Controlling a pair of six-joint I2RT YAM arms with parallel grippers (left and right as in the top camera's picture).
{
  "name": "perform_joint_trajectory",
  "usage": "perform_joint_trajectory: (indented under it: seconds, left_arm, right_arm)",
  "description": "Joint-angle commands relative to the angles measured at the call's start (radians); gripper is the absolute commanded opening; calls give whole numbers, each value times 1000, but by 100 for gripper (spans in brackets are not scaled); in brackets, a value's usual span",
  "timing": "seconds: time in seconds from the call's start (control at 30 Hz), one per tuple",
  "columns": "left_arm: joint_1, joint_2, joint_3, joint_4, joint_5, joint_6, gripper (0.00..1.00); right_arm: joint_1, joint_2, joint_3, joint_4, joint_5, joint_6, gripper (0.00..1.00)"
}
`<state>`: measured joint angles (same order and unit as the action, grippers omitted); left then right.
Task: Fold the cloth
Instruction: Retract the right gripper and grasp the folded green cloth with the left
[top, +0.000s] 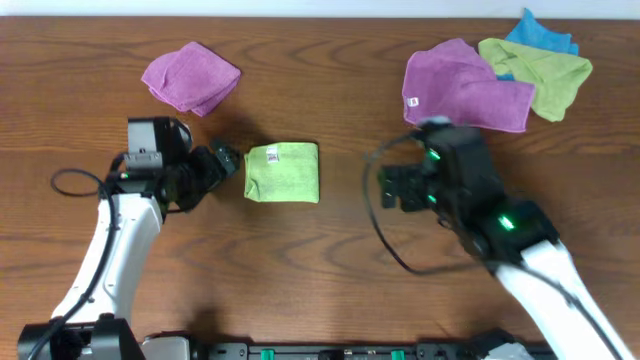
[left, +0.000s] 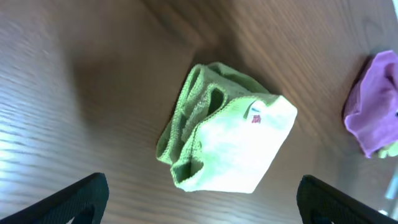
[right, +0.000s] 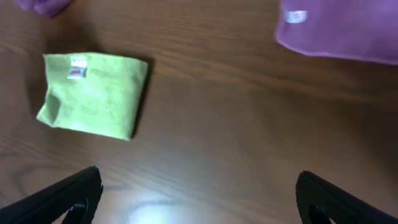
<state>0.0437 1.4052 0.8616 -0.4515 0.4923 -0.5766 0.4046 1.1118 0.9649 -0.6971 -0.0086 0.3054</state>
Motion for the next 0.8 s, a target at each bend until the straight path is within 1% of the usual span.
perform_joint_trajectory:
  seconds: [0.0,0.2,0.4,0.53,0.77]
  left_arm:
    - [-15,-6,-79,62,59,-89,97]
    - [-66,-4,-210,265,73,-195,95]
    - [-122,6,-307,418,30,-296,95]
    - [-150,30,-319,457,3,-316,95]
    - [-186,73,-320,504,-57,-339,95]
  right_arm:
    - [-47,-127,-82,-14,-35,-11,99]
    - [-111,-311,-156,-89,-61,-7,99]
    - [-123,-349,-156,-132,-87,-7,99]
    - [-123,-349,-156,-151,-129,-8,99]
    - [-123,-349,-156,-172,-127,-26,99]
